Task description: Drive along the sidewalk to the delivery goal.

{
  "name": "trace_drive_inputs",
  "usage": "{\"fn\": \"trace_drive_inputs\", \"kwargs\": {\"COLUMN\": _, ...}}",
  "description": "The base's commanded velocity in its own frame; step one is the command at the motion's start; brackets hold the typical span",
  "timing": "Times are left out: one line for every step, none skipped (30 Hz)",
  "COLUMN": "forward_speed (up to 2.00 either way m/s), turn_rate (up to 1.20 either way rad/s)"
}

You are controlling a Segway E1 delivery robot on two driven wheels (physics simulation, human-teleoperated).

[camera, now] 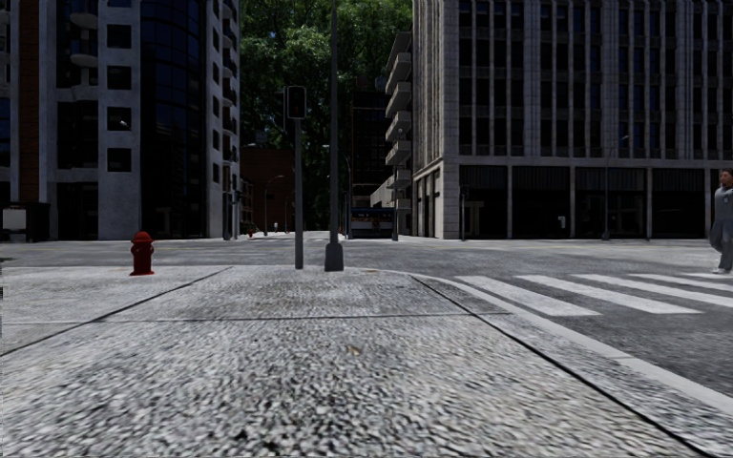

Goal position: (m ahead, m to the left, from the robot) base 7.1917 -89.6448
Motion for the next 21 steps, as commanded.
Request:
{"fn": "trace_drive_inputs", "kwargs": {"forward_speed": 2.0, "turn_rate": 0.0}}
{"fn": "trace_drive_inputs", "kwargs": {"forward_speed": 2.0, "turn_rate": 0.0}}
{"fn": "trace_drive_inputs", "kwargs": {"forward_speed": 2.0, "turn_rate": 0.0}}
{"fn": "trace_drive_inputs", "kwargs": {"forward_speed": 2.0, "turn_rate": 0.0}}
{"fn": "trace_drive_inputs", "kwargs": {"forward_speed": 2.0, "turn_rate": 0.0}}
{"fn": "trace_drive_inputs", "kwargs": {"forward_speed": 2.0, "turn_rate": 0.0}}
{"fn": "trace_drive_inputs", "kwargs": {"forward_speed": 2.0, "turn_rate": 0.0}}
{"fn": "trace_drive_inputs", "kwargs": {"forward_speed": 2.0, "turn_rate": 0.0}}
{"fn": "trace_drive_inputs", "kwargs": {"forward_speed": 2.0, "turn_rate": 0.0}}
{"fn": "trace_drive_inputs", "kwargs": {"forward_speed": 2.0, "turn_rate": 0.0}}
{"fn": "trace_drive_inputs", "kwargs": {"forward_speed": 2.0, "turn_rate": 0.0}}
{"fn": "trace_drive_inputs", "kwargs": {"forward_speed": 2.0, "turn_rate": 0.0}}
{"fn": "trace_drive_inputs", "kwargs": {"forward_speed": 2.0, "turn_rate": -0.11}}
{"fn": "trace_drive_inputs", "kwargs": {"forward_speed": 2.0, "turn_rate": -0.47}}
{"fn": "trace_drive_inputs", "kwargs": {"forward_speed": 2.0, "turn_rate": -0.64}}
{"fn": "trace_drive_inputs", "kwargs": {"forward_speed": 2.0, "turn_rate": -0.83}}
{"fn": "trace_drive_inputs", "kwargs": {"forward_speed": 2.0, "turn_rate": -0.96}}
{"fn": "trace_drive_inputs", "kwargs": {"forward_speed": 2.0, "turn_rate": -0.96}}
{"fn": "trace_drive_inputs", "kwargs": {"forward_speed": 2.0, "turn_rate": -0.99}}
{"fn": "trace_drive_inputs", "kwargs": {"forward_speed": 2.0, "turn_rate": -1.0}}
{"fn": "trace_drive_inputs", "kwargs": {"forward_speed": 2.0, "turn_rate": -1.0}}
